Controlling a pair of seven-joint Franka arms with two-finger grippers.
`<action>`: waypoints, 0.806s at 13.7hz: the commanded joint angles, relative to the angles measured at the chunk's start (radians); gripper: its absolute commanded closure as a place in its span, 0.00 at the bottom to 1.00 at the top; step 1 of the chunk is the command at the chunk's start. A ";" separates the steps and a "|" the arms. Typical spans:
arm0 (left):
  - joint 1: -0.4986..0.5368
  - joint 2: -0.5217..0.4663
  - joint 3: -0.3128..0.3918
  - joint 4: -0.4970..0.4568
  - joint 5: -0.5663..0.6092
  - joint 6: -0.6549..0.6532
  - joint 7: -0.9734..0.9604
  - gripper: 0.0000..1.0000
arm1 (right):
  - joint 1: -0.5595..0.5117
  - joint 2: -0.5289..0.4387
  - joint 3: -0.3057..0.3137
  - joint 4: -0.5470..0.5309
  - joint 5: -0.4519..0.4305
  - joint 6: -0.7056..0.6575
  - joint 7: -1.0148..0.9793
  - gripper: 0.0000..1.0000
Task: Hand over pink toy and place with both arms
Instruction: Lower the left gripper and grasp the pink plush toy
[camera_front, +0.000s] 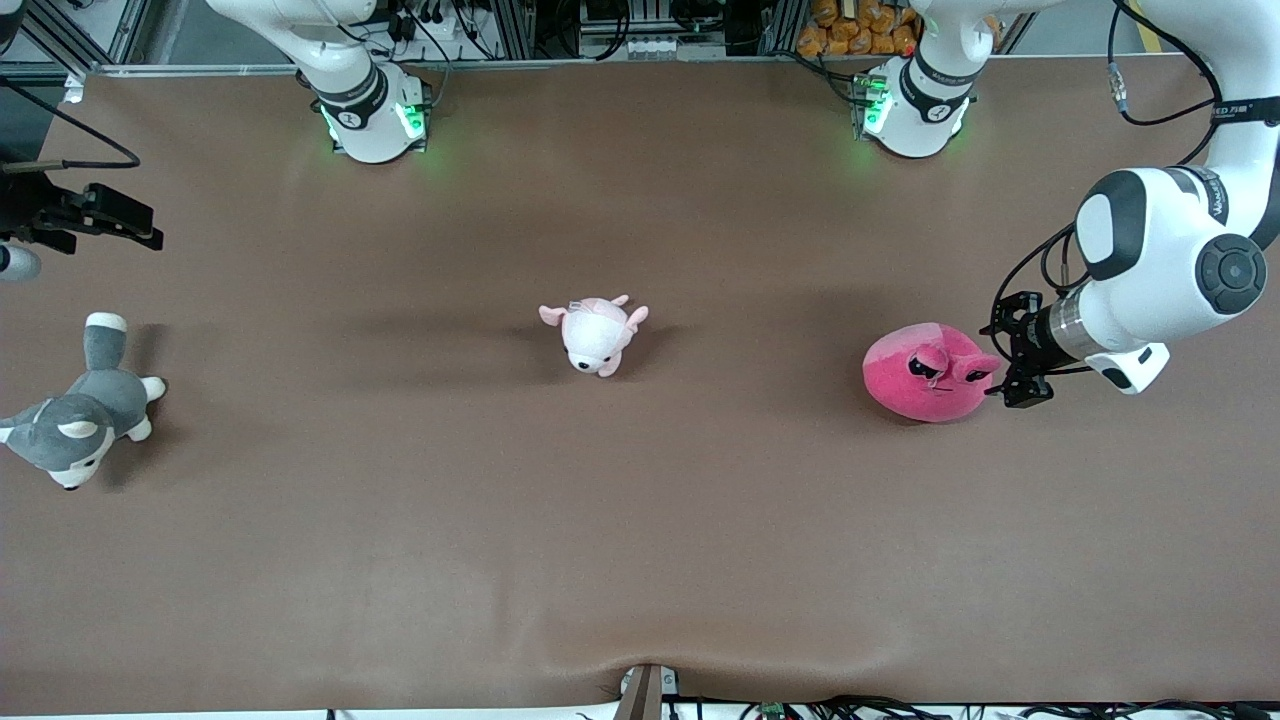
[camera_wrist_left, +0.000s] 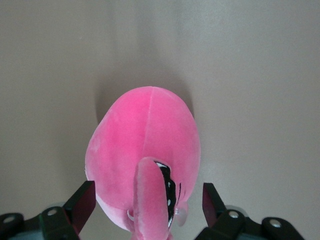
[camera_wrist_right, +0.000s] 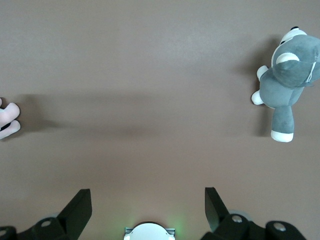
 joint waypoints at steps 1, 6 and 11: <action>0.004 0.002 -0.008 0.003 -0.016 0.006 -0.020 0.07 | -0.006 0.014 0.008 -0.004 -0.021 0.017 -0.012 0.00; 0.006 0.017 -0.008 0.001 -0.031 0.006 -0.018 0.38 | 0.003 0.039 0.011 -0.002 -0.016 0.080 -0.010 0.00; -0.004 0.031 -0.008 0.017 -0.031 0.011 -0.007 1.00 | 0.002 0.037 0.013 0.004 -0.008 0.114 -0.012 0.00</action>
